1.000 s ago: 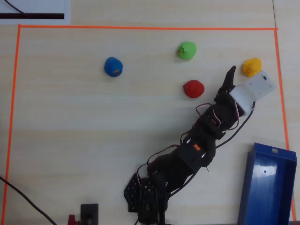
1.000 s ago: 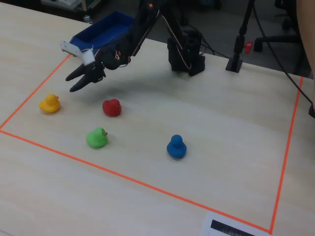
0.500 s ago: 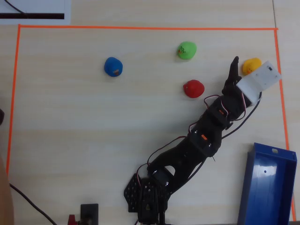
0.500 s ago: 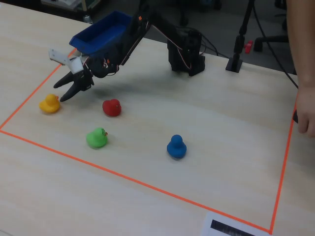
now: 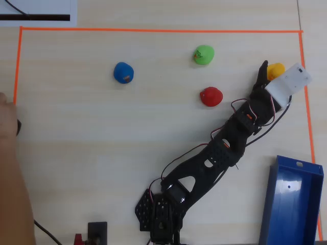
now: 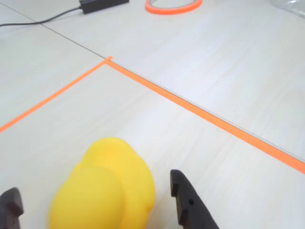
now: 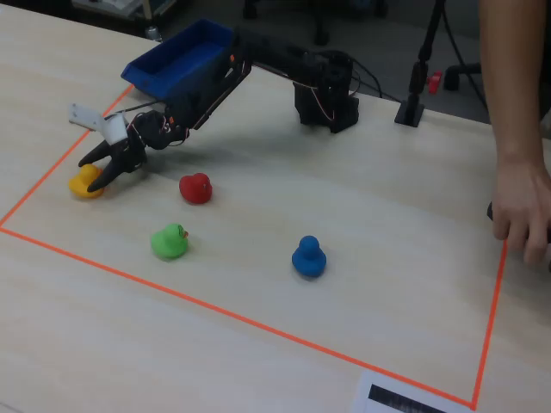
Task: Grasp yellow duck and put it into box.
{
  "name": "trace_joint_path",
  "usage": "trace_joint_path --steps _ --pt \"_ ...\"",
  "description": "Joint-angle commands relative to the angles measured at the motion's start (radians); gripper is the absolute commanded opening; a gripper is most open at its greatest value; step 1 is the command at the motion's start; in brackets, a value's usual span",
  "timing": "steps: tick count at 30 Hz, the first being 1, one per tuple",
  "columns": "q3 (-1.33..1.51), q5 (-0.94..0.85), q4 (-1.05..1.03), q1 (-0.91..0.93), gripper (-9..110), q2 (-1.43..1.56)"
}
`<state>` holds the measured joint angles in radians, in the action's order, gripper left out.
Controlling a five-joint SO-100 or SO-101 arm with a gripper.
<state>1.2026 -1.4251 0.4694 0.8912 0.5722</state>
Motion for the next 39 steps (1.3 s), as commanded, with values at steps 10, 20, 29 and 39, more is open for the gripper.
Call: trace_joint_path --steps 10,20,29,39 --pt "-0.209 -0.14 -0.121 -0.014 6 -0.084" --pt "-0.193 -0.1 -0.123 -0.02 0 -0.049" --pt "-0.173 0.117 -0.614 -0.051 0 0.37" --pt "-0.17 0.275 -0.956 -0.008 0 0.773"
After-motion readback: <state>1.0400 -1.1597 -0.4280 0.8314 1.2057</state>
